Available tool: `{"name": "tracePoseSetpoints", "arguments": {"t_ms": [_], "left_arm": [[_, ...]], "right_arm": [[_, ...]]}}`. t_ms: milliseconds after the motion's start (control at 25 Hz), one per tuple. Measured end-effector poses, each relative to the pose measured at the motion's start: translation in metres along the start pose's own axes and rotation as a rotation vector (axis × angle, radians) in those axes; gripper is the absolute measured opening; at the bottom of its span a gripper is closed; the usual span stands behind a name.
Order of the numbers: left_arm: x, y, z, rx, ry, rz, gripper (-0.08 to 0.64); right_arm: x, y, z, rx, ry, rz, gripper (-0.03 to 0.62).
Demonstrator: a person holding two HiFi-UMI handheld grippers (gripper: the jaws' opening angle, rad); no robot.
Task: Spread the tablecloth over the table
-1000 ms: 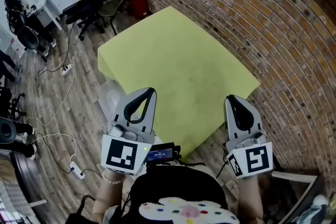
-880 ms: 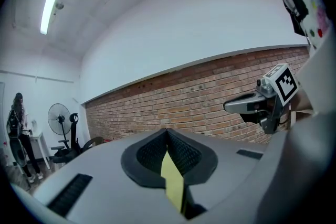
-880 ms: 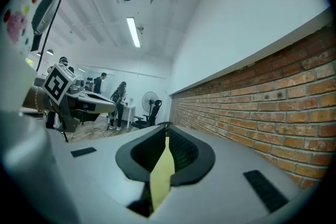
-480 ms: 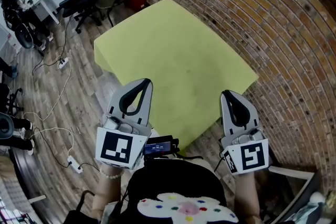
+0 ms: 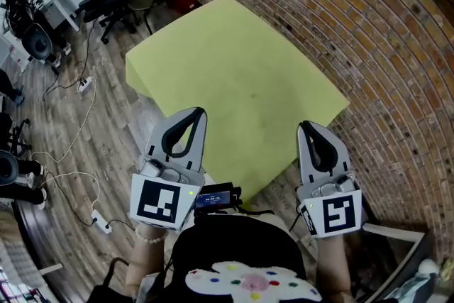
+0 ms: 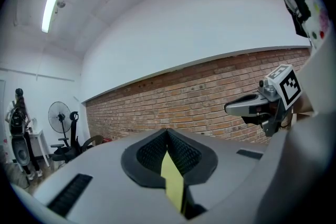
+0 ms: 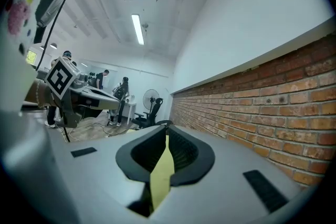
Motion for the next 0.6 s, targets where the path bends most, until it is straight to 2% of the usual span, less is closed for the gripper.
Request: {"name": "tracePoseSetpoints", "arguments": {"t_ms": [600], "left_arm": [[-0.0009,-0.0015,-0.0027,-0.015,-0.007,0.004,0.016]], "right_arm": [[0.0012,0.0040,-0.0035,-0.001,0.009,-0.002,0.040]]}}
Point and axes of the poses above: the fingertips, and each gripper's own axes: y forward along the fingers, x to its right, z out of its top, the point moved 5 cm from there along -y, backward along the fingers, and after that the axes turned 3 degrees about -y, right-handed, at the moved point
